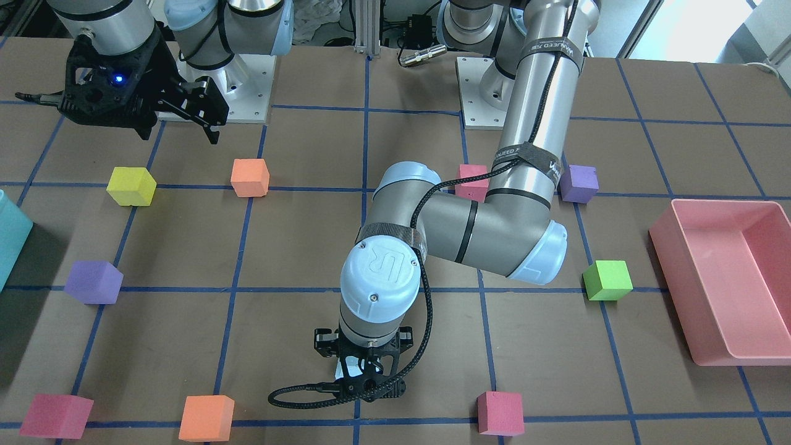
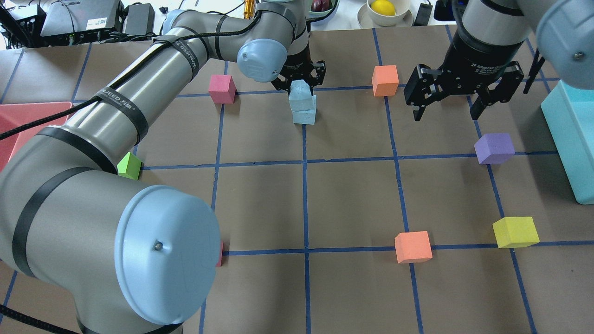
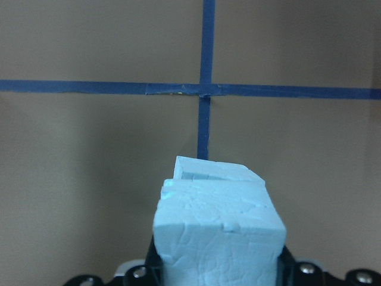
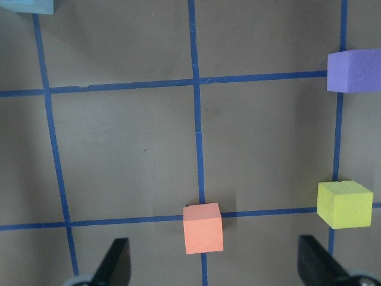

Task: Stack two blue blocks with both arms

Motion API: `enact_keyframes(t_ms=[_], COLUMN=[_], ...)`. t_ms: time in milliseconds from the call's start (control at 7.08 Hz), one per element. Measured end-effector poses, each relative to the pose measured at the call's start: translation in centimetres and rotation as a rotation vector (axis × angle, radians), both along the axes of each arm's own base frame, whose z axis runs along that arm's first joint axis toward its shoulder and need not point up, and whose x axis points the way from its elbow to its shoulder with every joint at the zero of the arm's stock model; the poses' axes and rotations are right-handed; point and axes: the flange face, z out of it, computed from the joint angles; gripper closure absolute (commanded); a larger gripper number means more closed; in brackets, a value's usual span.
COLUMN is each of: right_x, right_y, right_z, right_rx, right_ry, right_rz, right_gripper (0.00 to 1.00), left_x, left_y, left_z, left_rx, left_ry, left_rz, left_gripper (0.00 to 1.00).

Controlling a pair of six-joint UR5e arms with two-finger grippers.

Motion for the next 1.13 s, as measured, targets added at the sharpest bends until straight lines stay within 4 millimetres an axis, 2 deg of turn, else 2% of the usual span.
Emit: enact_keyframes(t_ms=[283, 424, 565, 1130], right_x=[0.1, 0.1, 0.1, 0.2], right_y=[0.6, 0.7, 0.8, 0.8], right_z=[0.2, 0.2, 0.3, 0.3], right_rx=[-0.005, -0.006, -0.006, -0.007], right_ry=[0.0, 0.0, 0.0, 0.0], right_rz=[-0.003, -0.003, -0.002, 0.004], right_gripper=[0.0, 0.0, 0.0, 0.0], left_x=[-0.2, -0.5, -0.9, -1.1], left_y=[0.0, 0.2, 0.4, 0.5], left_z=[-0.3, -0.5, -0.6, -1.0], left_rx=[0.004, 0.006, 0.006, 0.005], left_ry=[-0.001, -0.001, -0.003, -0.015], left_rz=[0.01, 0.01, 0.007, -0.008], left_gripper=[1.0, 0.89, 0.01, 0.0])
